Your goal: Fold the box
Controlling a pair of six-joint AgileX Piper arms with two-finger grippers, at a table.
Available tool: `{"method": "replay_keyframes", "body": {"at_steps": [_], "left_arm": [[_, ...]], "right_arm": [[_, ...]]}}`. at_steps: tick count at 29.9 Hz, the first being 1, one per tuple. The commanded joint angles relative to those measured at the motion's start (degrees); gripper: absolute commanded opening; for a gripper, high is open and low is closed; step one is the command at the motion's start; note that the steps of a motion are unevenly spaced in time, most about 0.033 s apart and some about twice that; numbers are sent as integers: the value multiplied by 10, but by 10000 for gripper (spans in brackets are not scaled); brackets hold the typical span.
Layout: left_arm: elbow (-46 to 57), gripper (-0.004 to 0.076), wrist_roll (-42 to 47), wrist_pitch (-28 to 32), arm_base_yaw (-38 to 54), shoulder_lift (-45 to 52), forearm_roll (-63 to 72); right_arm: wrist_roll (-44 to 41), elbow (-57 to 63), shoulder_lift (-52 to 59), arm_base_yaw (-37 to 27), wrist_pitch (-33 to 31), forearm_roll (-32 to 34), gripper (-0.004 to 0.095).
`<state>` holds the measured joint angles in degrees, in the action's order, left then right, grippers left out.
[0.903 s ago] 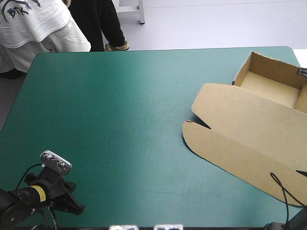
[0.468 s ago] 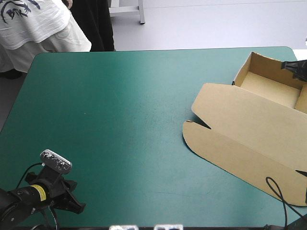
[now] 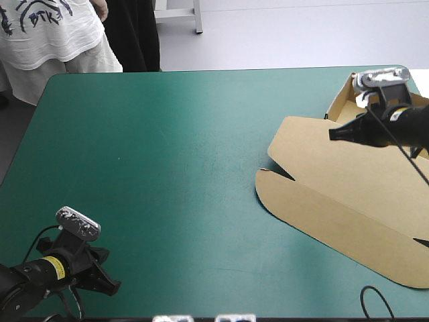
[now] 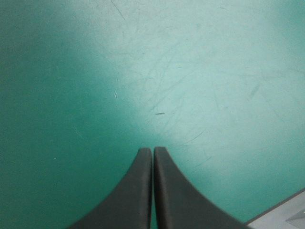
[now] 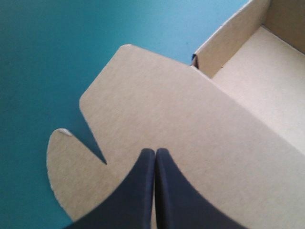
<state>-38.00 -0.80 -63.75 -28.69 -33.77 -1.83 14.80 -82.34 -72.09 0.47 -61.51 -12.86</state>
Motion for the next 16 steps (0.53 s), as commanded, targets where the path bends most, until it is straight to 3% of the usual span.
{"method": "replay_keyframes", "body": {"at_steps": [1,10,16], "left_arm": [[-14,-8,2,33,-3,-2,0],[-14,-8,2,37,-3,-2,4],[-14,-8,2,39,-3,9,4]], "right_arm": [[-2,69,82,22,47,-5,-13],[2,297,279,25,72,0,-13],[5,389,405,25,75,4,-13]]}}
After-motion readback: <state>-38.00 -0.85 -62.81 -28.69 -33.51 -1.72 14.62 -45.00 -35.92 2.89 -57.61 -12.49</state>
